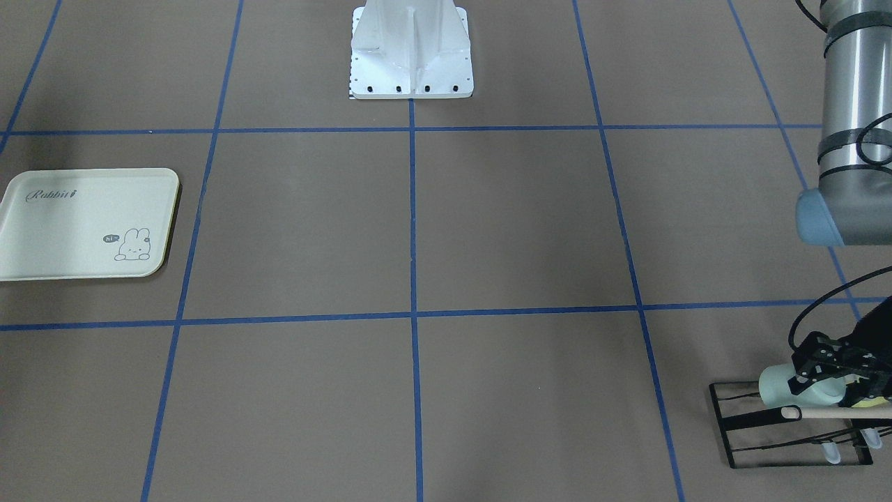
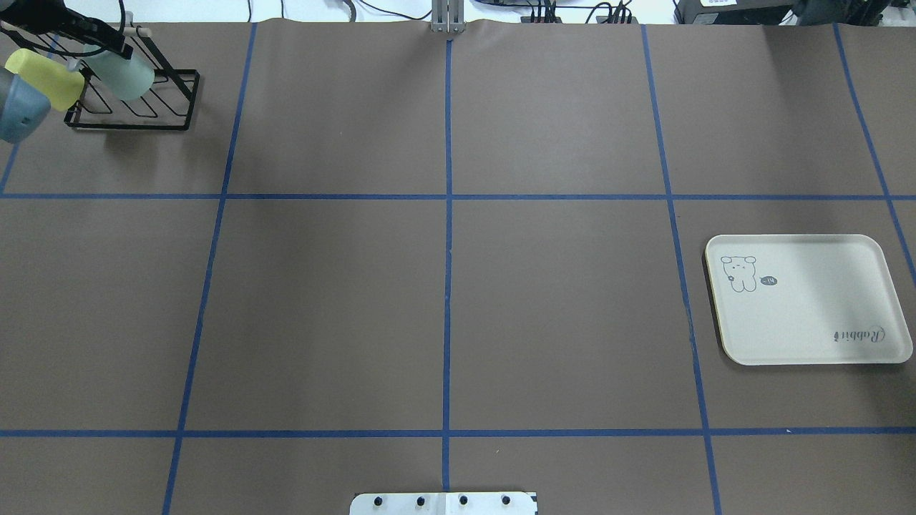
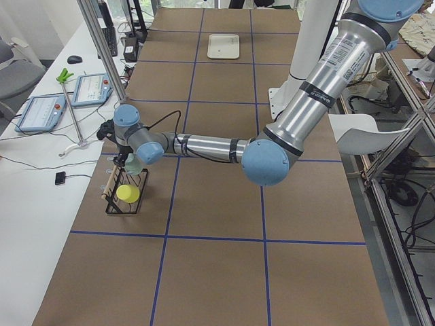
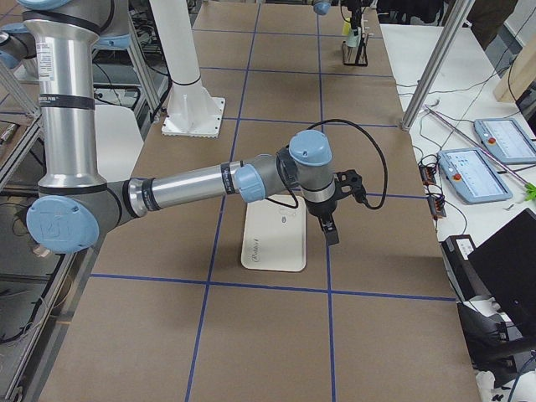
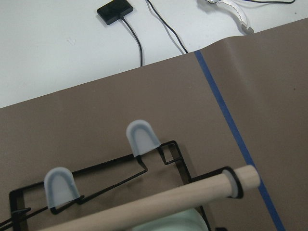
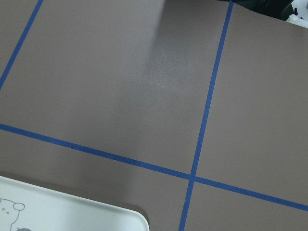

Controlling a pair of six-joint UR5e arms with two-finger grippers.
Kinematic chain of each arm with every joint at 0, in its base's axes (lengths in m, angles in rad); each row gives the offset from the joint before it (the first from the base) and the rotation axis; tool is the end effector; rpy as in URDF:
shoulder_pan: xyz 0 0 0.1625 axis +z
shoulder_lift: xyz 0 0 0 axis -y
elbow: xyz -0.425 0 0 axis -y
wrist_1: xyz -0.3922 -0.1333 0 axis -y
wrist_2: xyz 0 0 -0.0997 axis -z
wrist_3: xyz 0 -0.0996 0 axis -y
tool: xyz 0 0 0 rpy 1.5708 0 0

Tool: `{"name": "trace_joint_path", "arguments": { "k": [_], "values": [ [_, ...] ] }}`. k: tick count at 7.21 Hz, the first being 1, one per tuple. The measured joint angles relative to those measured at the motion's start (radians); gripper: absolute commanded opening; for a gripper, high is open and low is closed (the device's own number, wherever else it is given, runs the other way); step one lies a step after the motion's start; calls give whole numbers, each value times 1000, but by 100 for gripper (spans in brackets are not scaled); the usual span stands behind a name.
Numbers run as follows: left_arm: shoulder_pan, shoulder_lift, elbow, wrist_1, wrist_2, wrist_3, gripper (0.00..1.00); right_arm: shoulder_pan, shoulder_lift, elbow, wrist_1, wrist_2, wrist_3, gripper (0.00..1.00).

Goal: Left arm grabs green cup and hands to right arm on tray

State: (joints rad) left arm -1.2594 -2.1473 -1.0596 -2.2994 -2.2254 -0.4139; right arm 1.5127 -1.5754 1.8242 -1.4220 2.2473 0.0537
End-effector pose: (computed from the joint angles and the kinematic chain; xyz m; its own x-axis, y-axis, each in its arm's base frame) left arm 0.1604 -0.7355 0.4775 0.6560 0.3325 -0.6776 0.0535 0.8750 0.4812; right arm 0.0418 -0.5034 0.5239 0.7661 -0.2375 0.5972 0.0124 0.9345 0.3557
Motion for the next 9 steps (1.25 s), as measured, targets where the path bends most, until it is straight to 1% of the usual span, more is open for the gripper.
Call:
{"name": "trace_joint_path", "arguments": {
  "k": [3, 5, 7, 8, 9],
  "values": [
    [-38, 12, -52, 2, -20, -1, 17, 0, 0, 0, 0, 1, 0, 100],
    [-59, 43, -98, 2, -94, -2, 17, 0, 0, 0, 0, 2, 0, 100],
    [-93, 69, -140, 4, -196, -12, 17, 0, 2, 1, 0, 15, 0, 100],
    [-120, 71, -149, 5, -242, -18, 17, 0, 7, 3, 1, 37, 0, 100],
    [-142, 72, -167, 1, -277, -55, 18, 0, 14, 4, 1, 94, 0, 99]
  ]
}}
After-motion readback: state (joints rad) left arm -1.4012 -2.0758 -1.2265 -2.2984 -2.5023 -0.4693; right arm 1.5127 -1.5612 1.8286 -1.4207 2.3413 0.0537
